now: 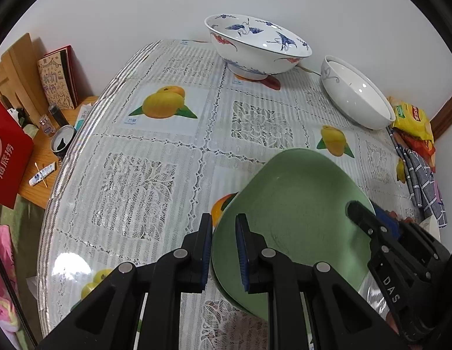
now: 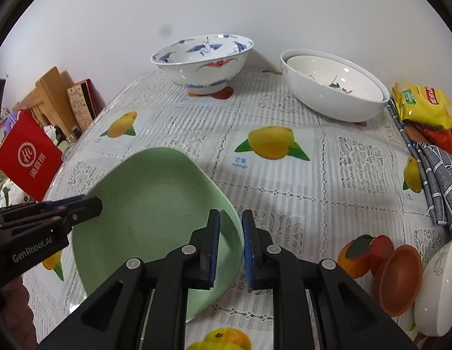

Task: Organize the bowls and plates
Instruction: 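Open the right gripper to release the green plate onto the stack, then grasp one brown clay dish with the right gripper while the left gripper grasps the other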

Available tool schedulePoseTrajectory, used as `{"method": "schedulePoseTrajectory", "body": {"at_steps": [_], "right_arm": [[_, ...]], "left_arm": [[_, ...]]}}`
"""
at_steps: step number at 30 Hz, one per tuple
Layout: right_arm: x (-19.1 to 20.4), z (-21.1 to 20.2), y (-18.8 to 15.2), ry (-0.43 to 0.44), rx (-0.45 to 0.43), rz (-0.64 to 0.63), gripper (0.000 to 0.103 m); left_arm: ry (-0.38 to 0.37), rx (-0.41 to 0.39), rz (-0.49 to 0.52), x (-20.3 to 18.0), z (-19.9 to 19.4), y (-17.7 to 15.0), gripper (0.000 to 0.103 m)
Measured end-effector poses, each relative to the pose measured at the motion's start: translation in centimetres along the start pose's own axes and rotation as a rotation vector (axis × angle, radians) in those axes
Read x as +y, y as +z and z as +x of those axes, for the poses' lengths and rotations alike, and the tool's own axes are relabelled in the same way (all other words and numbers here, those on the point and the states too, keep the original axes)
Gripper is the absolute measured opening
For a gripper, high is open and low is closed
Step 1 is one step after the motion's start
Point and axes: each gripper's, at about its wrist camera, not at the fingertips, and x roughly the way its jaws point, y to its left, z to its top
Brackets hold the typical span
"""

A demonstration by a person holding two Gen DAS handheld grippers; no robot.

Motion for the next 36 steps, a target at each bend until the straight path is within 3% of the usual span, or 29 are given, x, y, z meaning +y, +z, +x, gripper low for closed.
{"method": "schedulePoseTrajectory", "body": {"at_steps": [8,13,18,27,36], "right_arm": [[-0.3,-2.9,-0.1,0.019,-0.061,0.024,0.033],[-2.5,-7.0,-1.5,-0.033,-0.106,0.043,0.055],[-7.1,-12.3,-3.8,-0.126,-0.153,0.109,0.068],[-16.7,-21.7,-10.2,-0.327,-0.220,0.251,0.075],[-23.5,-24.4,-16.4,-0.435,-0.195,0.365,0.075]], "left_arm": [[0.027,-0.019,0.024,-0.6,-2.3,-0.6,0.016],[0.033,-0.053,0.063,-2.6,-4.7,-1.2,0.023],[0.009,-0.091,0.120,-6.4,-7.2,-2.0,0.028],[-0.064,-0.126,0.234,-15.3,-10.2,-5.3,0.031],[-0.061,-0.162,0.282,-21.3,-10.7,-7.9,0.031]]}}
